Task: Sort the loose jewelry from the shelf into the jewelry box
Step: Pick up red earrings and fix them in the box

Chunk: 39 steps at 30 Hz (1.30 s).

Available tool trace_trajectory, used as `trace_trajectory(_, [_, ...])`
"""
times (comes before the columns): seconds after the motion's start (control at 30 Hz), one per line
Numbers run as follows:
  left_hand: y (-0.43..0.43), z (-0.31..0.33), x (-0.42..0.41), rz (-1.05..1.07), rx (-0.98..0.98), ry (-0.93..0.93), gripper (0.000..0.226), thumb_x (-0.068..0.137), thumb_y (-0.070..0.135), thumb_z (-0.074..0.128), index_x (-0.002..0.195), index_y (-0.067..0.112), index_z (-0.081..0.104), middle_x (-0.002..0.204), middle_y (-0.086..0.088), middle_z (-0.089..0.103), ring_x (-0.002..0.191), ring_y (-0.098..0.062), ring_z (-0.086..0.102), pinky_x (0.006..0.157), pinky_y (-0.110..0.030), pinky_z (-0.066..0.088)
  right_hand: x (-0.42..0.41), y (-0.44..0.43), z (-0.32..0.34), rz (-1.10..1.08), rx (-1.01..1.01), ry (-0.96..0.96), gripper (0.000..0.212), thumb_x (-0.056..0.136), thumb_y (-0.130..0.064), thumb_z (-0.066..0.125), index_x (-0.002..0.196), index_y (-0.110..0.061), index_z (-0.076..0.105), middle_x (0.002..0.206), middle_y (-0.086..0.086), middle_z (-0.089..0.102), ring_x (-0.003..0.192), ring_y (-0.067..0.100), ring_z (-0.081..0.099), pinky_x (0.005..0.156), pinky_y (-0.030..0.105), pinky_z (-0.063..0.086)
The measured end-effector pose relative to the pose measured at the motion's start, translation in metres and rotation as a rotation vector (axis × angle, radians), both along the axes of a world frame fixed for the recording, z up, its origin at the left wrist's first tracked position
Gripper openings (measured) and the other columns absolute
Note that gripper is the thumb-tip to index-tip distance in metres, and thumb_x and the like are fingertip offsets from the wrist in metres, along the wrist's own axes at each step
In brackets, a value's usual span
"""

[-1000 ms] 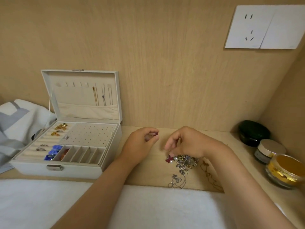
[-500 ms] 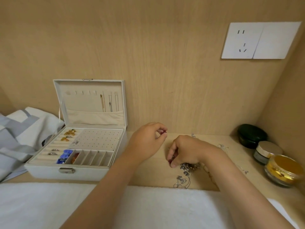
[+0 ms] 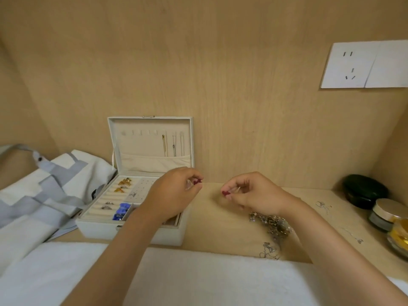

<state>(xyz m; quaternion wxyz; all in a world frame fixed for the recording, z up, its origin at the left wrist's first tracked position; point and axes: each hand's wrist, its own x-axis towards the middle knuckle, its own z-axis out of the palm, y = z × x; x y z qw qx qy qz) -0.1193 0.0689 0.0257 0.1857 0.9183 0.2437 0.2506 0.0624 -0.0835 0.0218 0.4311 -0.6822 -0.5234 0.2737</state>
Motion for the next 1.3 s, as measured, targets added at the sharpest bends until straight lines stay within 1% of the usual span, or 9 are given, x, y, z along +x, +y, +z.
trace_trajectory(0.13, [0.026, 0.001, -0.033, 0.072, 0.022, 0.005, 0.018, 0.091, 0.03, 0.067, 0.109, 0.032, 0.069, 0.099, 0.016, 0.066, 0.091, -0.005, 0.057, 0.086, -0.032, 0.05, -0.024, 0.032, 0.011, 0.028, 0.086, 0.023, 0.017, 0.09, -0.002, 0.069, 0.095, -0.017, 0.076, 0.074, -0.011, 0.064, 0.056, 0.014, 0.056, 0.053, 0.018, 0.045])
trace_trajectory(0.27, [0.048, 0.0, -0.063, 0.128, 0.031, 0.014, 0.019, 0.09, 0.029, 0.067, 0.109, 0.032, 0.069, 0.098, 0.017, 0.065, 0.088, -0.004, 0.057, 0.084, -0.029, 0.05, -0.052, 0.072, 0.019, -0.01, 0.106, 0.048, 0.017, 0.093, -0.002, 0.065, 0.102, -0.012, 0.075, 0.074, -0.002, 0.062, 0.047, 0.006, 0.052, 0.047, 0.013, 0.039])
trace_trajectory(0.4, [0.073, 0.001, -0.085, 0.195, -0.008, -0.018, 0.019, 0.092, 0.028, 0.066, 0.11, 0.031, 0.069, 0.094, 0.018, 0.062, 0.085, -0.003, 0.057, 0.082, -0.027, 0.05, -0.077, 0.112, 0.018, -0.013, 0.103, 0.03, 0.018, 0.093, -0.011, 0.067, 0.109, -0.014, 0.075, 0.078, -0.011, 0.065, 0.049, -0.007, 0.052, 0.054, 0.006, 0.039])
trace_trajectory(0.57, [0.101, -0.001, -0.1, 0.237, -0.047, -0.05, 0.022, 0.093, 0.027, 0.065, 0.115, 0.031, 0.069, 0.104, 0.012, 0.065, 0.083, -0.004, 0.057, 0.084, -0.031, 0.052, -0.099, 0.152, 0.012, 0.01, 0.062, -0.091, 0.013, 0.09, -0.018, 0.073, 0.101, -0.023, 0.077, 0.09, -0.004, 0.074, 0.083, 0.007, 0.066, 0.083, 0.015, 0.047])
trace_trajectory(0.63, [0.107, -0.005, -0.104, 0.242, -0.076, -0.068, 0.024, 0.093, 0.028, 0.064, 0.117, 0.03, 0.069, 0.104, 0.012, 0.064, 0.083, -0.004, 0.057, 0.085, -0.032, 0.052, -0.104, 0.164, 0.011, 0.013, 0.045, -0.17, 0.011, 0.093, -0.02, 0.069, 0.1, -0.02, 0.078, 0.09, -0.007, 0.074, 0.084, 0.001, 0.066, 0.078, 0.014, 0.046])
trace_trajectory(0.77, [0.113, -0.018, -0.109, 0.23, -0.077, -0.078, 0.024, 0.093, 0.032, 0.064, 0.116, 0.034, 0.069, 0.103, 0.014, 0.063, 0.091, -0.01, 0.057, 0.089, -0.038, 0.053, -0.11, 0.181, 0.009, 0.024, 0.049, -0.299, 0.014, 0.095, -0.016, 0.066, 0.102, -0.018, 0.078, 0.078, -0.017, 0.067, 0.061, -0.013, 0.058, 0.07, 0.016, 0.045])
trace_trajectory(0.97, [0.119, -0.022, -0.111, 0.216, -0.06, -0.149, 0.028, 0.093, 0.031, 0.064, 0.12, 0.033, 0.066, 0.109, 0.012, 0.065, 0.096, -0.012, 0.057, 0.089, -0.038, 0.052, -0.115, 0.205, 0.003, -0.011, 0.072, -0.447, 0.015, 0.088, -0.02, 0.074, 0.101, -0.024, 0.08, 0.093, -0.014, 0.07, 0.09, 0.002, 0.062, 0.091, 0.025, 0.048])
trace_trajectory(1.17, [0.123, -0.024, -0.112, 0.234, -0.092, -0.201, 0.023, 0.091, 0.031, 0.067, 0.114, 0.032, 0.066, 0.093, 0.02, 0.058, 0.087, -0.004, 0.056, 0.087, -0.035, 0.054, -0.118, 0.211, 0.002, -0.066, -0.004, -0.713, 0.015, 0.087, -0.03, 0.074, 0.1, -0.035, 0.079, 0.101, -0.015, 0.075, 0.095, 0.007, 0.065, 0.083, 0.028, 0.052])
trace_trajectory(1.3, [0.125, -0.021, -0.111, 0.2, -0.119, -0.253, 0.021, 0.091, 0.029, 0.068, 0.111, 0.033, 0.068, 0.101, 0.016, 0.063, 0.086, -0.003, 0.059, 0.086, -0.034, 0.054, -0.117, 0.209, 0.001, -0.037, 0.027, -0.827, 0.016, 0.088, -0.029, 0.072, 0.103, -0.033, 0.078, 0.103, -0.013, 0.073, 0.097, 0.011, 0.065, 0.082, 0.03, 0.052])
